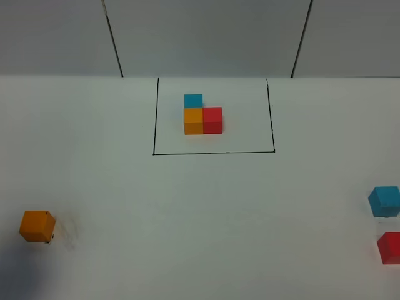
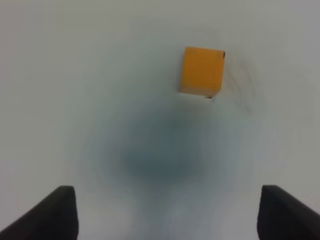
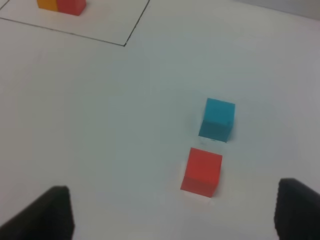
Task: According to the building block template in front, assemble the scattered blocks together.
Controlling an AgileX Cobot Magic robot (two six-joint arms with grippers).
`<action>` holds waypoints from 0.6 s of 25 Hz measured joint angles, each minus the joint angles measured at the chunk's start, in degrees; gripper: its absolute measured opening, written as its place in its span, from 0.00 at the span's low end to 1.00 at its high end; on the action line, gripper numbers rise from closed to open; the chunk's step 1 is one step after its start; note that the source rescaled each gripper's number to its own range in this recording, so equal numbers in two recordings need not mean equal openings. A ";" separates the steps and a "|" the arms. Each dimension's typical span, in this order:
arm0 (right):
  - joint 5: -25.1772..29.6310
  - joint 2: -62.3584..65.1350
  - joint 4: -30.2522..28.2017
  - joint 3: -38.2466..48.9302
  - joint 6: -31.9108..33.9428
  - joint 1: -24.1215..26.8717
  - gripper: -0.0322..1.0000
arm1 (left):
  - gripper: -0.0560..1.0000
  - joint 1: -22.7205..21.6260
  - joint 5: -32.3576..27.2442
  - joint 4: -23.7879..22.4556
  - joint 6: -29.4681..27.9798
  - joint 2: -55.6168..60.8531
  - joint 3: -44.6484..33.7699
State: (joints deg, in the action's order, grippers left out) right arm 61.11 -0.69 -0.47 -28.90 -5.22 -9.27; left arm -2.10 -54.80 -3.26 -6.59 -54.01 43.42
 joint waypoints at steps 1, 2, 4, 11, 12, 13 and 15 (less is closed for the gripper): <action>0.00 0.00 0.00 0.00 0.00 0.00 0.68 | 0.62 0.00 1.60 0.44 0.00 -2.97 0.05; 0.00 0.00 0.00 0.00 0.00 0.00 0.68 | 0.62 0.00 3.10 0.99 0.06 -5.27 0.12; 0.00 0.00 0.00 0.00 0.00 0.00 0.68 | 0.62 0.00 5.69 2.25 0.60 -10.38 0.17; 0.00 0.00 0.00 0.00 0.00 0.00 0.68 | 0.62 0.00 12.52 5.59 5.13 -21.82 0.17; 0.00 0.00 0.00 0.00 0.00 0.00 0.68 | 0.62 0.00 13.11 5.65 5.25 -22.78 0.17; 0.00 0.00 0.00 0.00 0.00 0.00 0.68 | 0.62 0.00 13.80 5.77 5.31 -23.86 0.17; 0.00 0.00 0.00 0.00 0.00 0.00 0.68 | 0.62 0.00 15.01 5.87 5.37 -25.80 0.17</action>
State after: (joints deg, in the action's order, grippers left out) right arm 61.11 -0.69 -0.47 -28.90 -5.22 -9.27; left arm -2.10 -39.79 2.62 -1.22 -79.81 43.58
